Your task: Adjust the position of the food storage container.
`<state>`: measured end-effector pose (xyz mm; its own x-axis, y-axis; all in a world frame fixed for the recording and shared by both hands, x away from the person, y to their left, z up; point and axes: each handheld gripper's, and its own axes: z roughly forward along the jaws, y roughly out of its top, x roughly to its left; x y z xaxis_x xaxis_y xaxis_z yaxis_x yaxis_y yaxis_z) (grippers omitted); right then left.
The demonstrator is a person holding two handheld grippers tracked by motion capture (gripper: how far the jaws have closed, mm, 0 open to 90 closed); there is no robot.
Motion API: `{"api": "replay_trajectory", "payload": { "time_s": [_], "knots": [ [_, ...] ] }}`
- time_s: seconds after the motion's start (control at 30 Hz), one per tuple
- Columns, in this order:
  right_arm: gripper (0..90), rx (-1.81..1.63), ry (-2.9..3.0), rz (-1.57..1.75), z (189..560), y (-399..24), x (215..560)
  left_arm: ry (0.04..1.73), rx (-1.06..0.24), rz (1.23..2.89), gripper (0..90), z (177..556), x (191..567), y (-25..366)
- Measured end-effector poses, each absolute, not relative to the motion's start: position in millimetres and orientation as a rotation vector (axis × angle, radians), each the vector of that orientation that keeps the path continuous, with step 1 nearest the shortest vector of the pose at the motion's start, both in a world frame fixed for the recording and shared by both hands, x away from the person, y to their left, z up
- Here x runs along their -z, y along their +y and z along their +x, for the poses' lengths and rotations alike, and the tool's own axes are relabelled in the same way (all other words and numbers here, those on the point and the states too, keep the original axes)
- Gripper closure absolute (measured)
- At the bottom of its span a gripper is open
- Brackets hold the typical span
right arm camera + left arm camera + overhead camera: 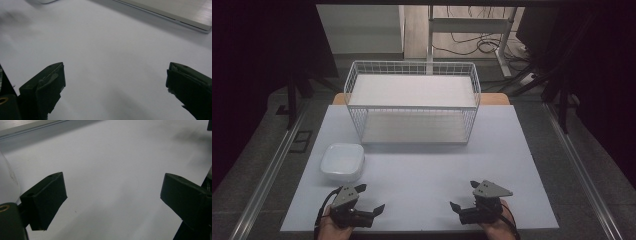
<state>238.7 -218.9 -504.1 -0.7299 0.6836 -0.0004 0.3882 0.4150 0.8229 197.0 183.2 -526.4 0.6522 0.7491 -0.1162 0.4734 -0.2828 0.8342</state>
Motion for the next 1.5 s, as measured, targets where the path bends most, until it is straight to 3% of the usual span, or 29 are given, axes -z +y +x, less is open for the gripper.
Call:
{"api": "replay_trajectory", "payload": {
  "time_s": [0.47,0.83,1.27,1.5],
  "knots": [
    [2.3,-1.237,2.324,0.951,242,-220,504,0.969,-0.364,1.932,2.4,198,521,182],
    [2.3,-1.224,2.33,0.956,241,-218,505,0.963,-0.43,1.97,5.9,200,514,177],
    [2.4,-1.201,2.334,0.959,241,-216,506,0.975,-0.414,1.941,25.8,216,508,192],
    [2.4,-1.202,2.325,0.96,242,-216,506,0.969,-0.427,1.952,43.5,226,501,197]
  ]
}}
